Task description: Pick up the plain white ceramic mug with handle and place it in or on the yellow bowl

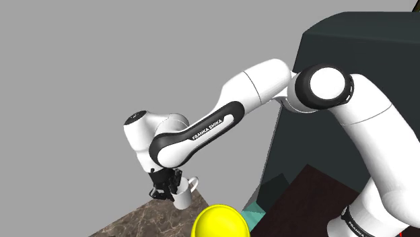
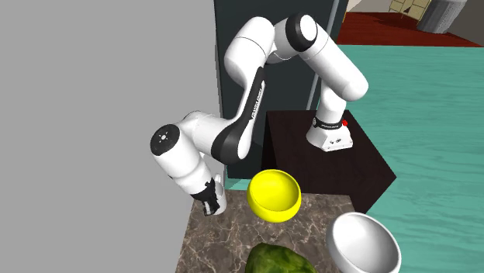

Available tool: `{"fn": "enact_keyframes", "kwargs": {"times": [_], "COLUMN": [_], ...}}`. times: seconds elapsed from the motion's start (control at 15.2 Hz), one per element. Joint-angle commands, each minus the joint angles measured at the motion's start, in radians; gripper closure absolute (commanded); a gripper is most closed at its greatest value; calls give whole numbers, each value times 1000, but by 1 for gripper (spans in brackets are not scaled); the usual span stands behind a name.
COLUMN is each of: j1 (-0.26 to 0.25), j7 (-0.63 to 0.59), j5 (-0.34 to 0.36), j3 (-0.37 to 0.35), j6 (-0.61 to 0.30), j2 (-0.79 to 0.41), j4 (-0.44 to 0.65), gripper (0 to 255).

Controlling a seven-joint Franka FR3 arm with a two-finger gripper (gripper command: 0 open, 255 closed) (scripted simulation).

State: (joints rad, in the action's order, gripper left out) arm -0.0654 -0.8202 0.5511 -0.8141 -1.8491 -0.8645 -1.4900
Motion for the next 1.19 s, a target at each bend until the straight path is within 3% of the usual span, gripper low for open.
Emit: {"fn": "enact_keyframes", "kwargs": {"times": [0.0, 1.12], "j1": [10, 36], "j7": [25, 43], "j5": [6, -41], "j3": [-17, -97], "j6": [-46, 118], "j2": [7, 91], "j4": [20, 100], "gripper": [255, 255]}}
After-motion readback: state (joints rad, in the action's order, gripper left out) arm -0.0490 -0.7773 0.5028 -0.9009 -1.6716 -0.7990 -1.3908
